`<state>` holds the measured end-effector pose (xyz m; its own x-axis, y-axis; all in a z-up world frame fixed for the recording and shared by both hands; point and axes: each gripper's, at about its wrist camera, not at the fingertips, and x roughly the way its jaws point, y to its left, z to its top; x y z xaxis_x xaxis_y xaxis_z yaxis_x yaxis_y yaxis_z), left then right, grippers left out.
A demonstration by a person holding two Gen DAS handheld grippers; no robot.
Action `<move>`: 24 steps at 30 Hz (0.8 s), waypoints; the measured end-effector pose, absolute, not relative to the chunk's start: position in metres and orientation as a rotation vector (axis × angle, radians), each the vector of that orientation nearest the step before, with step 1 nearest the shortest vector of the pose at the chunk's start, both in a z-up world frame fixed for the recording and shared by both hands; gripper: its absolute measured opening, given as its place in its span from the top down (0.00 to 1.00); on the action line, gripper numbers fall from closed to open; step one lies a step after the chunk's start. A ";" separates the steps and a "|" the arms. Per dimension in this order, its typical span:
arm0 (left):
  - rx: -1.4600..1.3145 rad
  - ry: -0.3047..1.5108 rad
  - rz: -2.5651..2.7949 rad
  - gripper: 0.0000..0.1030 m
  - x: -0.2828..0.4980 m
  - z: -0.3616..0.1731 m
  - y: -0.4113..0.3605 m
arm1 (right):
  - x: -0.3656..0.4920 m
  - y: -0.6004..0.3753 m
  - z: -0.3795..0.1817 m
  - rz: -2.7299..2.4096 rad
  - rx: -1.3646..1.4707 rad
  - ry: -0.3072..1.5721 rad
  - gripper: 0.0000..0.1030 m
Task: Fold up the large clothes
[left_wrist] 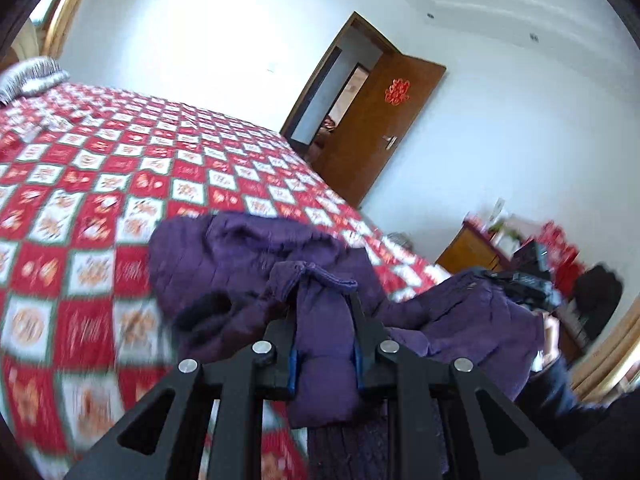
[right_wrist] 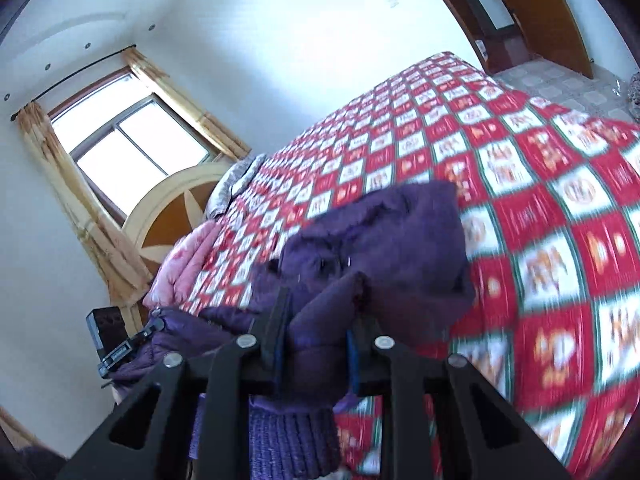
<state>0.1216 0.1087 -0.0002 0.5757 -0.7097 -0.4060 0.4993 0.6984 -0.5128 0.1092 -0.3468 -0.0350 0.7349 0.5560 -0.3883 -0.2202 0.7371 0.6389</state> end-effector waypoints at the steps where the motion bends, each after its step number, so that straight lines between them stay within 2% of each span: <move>1: -0.378 0.639 -0.721 0.81 0.141 0.001 0.112 | 0.136 -0.350 -0.031 0.440 0.618 0.603 0.76; 6: -0.473 0.751 -0.682 0.80 0.257 -0.028 0.125 | 0.228 -0.358 -0.034 0.351 0.686 0.629 0.76; 12: -0.528 0.915 -0.583 0.76 0.345 -0.083 0.122 | 0.322 -0.364 -0.067 0.246 0.713 0.696 0.73; 13: -0.523 0.930 -0.572 0.75 0.354 -0.090 0.119 | 0.329 -0.368 -0.073 0.216 0.736 0.694 0.69; 15: -0.526 0.947 -0.556 0.75 0.365 -0.098 0.115 | 0.335 -0.372 -0.080 0.186 0.771 0.677 0.50; 16: -0.545 0.955 -0.562 0.74 0.370 -0.102 0.114 | 0.333 -0.371 -0.080 0.165 0.763 0.659 0.26; 17: -0.561 0.966 -0.569 0.74 0.374 -0.106 0.113 | 0.331 -0.368 -0.075 0.129 0.731 0.630 0.08; 18: -0.573 0.981 -0.569 0.74 0.379 -0.110 0.113 | 0.323 -0.363 -0.066 0.054 0.667 0.580 0.04; 22: -0.678 1.035 -0.591 0.72 0.394 -0.110 0.124 | 0.289 -0.337 -0.035 0.039 0.539 0.416 0.04; 24: -0.709 1.036 -0.615 0.68 0.394 -0.096 0.132 | 0.283 -0.301 -0.027 0.157 0.408 0.406 0.04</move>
<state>0.3940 0.1317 -0.0961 0.3851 -0.7444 -0.5454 0.1223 0.6270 -0.7694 0.2827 -0.3012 -0.0273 0.9082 0.2278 -0.3512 -0.0670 0.9073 0.4152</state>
